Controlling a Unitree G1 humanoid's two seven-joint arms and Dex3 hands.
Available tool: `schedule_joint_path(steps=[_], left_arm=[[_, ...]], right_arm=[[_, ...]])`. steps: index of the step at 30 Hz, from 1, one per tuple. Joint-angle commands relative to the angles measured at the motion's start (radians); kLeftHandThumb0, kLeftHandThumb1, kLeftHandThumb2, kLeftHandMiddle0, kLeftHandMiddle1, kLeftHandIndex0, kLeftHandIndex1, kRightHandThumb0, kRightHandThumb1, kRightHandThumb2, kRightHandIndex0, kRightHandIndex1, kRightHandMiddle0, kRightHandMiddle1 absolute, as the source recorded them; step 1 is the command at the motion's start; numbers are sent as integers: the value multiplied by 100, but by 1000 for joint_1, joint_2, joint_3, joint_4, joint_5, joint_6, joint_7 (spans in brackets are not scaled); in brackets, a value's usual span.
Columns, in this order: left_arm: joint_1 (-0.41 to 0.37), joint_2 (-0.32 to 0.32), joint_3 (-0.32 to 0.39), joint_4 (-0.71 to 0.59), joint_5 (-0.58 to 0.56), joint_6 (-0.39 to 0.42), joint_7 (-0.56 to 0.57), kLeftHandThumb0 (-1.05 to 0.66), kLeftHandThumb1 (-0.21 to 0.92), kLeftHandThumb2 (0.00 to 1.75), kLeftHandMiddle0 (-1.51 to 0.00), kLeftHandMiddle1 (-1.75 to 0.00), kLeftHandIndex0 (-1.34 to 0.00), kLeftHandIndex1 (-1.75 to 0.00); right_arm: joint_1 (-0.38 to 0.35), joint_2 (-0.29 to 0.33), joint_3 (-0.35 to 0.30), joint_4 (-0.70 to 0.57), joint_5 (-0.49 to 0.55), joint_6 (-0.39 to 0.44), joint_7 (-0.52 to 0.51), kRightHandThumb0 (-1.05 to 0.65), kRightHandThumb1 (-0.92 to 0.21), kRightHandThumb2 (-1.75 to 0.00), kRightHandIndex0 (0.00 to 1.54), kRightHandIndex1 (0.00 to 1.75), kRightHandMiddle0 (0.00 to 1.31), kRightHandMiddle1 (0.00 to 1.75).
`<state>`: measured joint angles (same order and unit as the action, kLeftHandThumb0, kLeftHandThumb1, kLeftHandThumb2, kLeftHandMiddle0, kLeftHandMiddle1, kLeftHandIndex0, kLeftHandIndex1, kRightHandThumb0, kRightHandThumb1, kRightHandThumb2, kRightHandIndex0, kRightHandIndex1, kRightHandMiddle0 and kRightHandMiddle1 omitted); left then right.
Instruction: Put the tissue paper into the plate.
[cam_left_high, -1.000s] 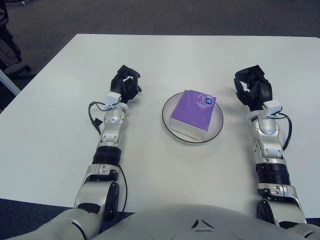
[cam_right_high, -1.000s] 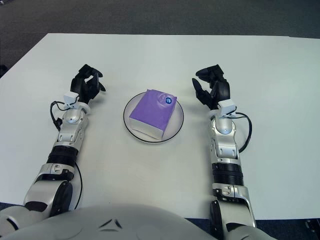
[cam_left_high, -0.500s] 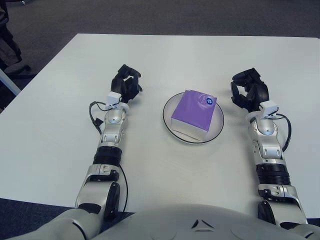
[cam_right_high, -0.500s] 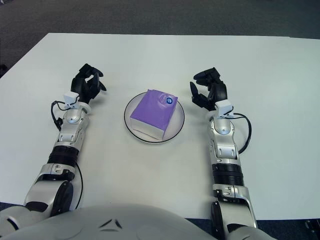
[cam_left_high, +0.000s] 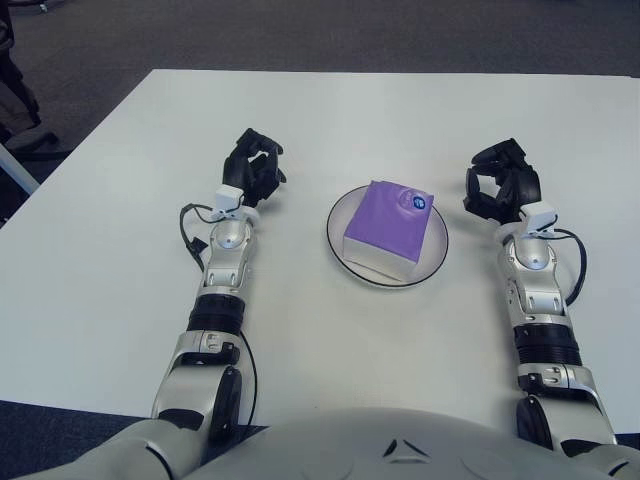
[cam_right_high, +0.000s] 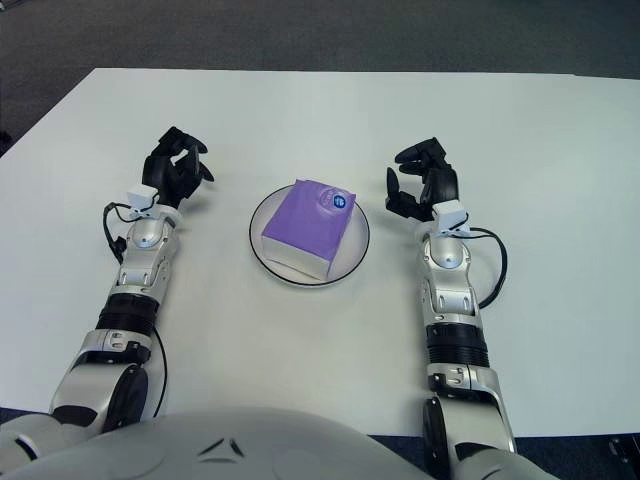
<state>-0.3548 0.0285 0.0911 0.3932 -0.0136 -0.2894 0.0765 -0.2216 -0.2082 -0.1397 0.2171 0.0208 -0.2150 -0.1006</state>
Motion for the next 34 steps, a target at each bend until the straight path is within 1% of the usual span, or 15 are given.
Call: schedule_joint_path(steps=[1, 12, 17, 18, 19, 20, 23, 27, 34], left_arm=[[127, -17, -3, 58, -1, -5, -7, -34, 92, 56, -84, -175, -55, -174], [125, -17, -4, 61, 0, -6, -6, -34, 92, 56, -84, -175, -55, -174], [127, -16, -4, 58, -1, -6, -7, -35, 92, 56, -84, -175, -55, -174], [127, -16, -4, 58, -1, -5, -7, -35, 92, 56, -84, -175, -55, -174], [128, -16, -5, 57, -1, -5, -7, -35, 92, 56, -84, -175, -55, -173], [128, -15, -5, 56, -1, -4, -6, -35, 92, 56, -84, -175, -55, -173], [127, -15, -5, 56, -1, -3, -6, -35, 92, 56, -84, -175, -55, -173], [127, -15, -7, 56, 0, -1, -5, -35, 92, 56, -84, -175, -55, -174], [129, -15, -8, 55, 0, 0, -4, -34, 92, 56, -84, -175, -55, -174]], right_arm=[[113, 70, 7, 113, -9, -31, -19, -1, -43, -117, 57, 167, 32, 175], [93, 88, -6, 153, 13, -44, -37, -1, -42, -118, 58, 165, 32, 175], [83, 99, -16, 177, 23, -69, -44, -1, -42, -118, 58, 166, 32, 175], [81, 100, -18, 181, 24, -74, -45, -8, -48, -110, 60, 168, 32, 175], [79, 102, -20, 187, 24, -82, -47, -18, -60, -94, 64, 170, 30, 175], [78, 103, -22, 191, 25, -87, -48, -25, -69, -83, 66, 172, 29, 175], [74, 108, -27, 203, 26, -105, -51, -32, -78, -69, 68, 174, 27, 175], [70, 112, -31, 216, 32, -120, -53, -35, -82, -64, 69, 174, 26, 175], [64, 111, -31, 236, 44, -128, -48, -36, -84, -62, 69, 175, 26, 175]])
